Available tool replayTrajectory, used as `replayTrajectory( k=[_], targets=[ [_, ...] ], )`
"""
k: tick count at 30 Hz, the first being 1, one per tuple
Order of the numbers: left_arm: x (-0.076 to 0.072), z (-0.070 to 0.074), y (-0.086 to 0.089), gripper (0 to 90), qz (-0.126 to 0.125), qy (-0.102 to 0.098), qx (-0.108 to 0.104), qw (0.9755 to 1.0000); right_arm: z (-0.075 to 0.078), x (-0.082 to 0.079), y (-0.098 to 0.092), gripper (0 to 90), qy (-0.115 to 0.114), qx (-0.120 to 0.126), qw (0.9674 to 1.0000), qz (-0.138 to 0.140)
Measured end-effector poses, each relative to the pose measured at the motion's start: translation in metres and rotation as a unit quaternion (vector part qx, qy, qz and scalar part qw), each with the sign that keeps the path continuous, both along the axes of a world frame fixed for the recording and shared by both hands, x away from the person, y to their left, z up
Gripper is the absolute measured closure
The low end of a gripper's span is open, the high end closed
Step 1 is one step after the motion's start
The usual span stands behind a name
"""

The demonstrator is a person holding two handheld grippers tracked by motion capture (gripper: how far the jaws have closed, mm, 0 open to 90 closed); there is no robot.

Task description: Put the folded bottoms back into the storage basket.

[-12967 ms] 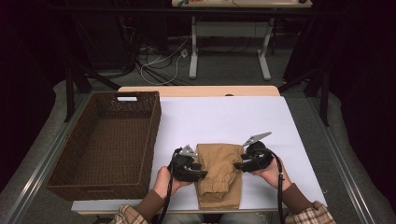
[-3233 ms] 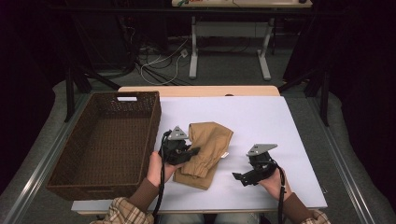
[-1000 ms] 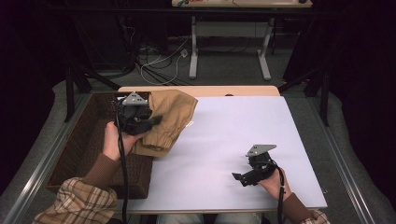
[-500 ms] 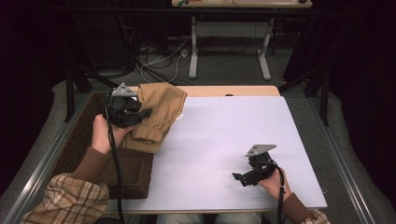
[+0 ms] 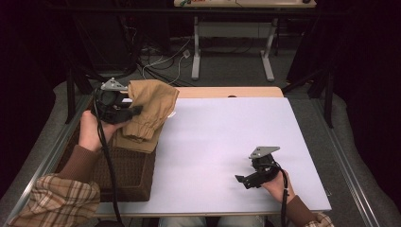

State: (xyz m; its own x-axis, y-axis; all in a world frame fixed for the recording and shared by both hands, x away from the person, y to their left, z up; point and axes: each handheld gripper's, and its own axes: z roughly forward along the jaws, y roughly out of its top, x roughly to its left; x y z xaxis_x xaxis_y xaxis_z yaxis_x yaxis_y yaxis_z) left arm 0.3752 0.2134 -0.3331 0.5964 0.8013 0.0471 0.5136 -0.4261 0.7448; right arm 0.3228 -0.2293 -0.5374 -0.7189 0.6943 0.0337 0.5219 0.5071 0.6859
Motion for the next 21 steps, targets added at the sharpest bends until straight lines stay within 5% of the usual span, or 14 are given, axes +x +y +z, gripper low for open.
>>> replayTrajectory(
  k=[8, 21],
  targets=[
    [-0.002, 0.008, 0.013, 80.5, 0.015, -0.006, 0.010, 0.9998, 0.000, 0.000, 0.000, 0.4, 0.000, -0.001, 1.0000, -0.001],
    [-0.004, 0.007, 0.035, 80.4, 0.035, 0.019, 0.026, 0.9988, -0.001, 0.000, 0.000, 0.4, 0.000, -0.002, 1.0000, 0.000]
  ],
)
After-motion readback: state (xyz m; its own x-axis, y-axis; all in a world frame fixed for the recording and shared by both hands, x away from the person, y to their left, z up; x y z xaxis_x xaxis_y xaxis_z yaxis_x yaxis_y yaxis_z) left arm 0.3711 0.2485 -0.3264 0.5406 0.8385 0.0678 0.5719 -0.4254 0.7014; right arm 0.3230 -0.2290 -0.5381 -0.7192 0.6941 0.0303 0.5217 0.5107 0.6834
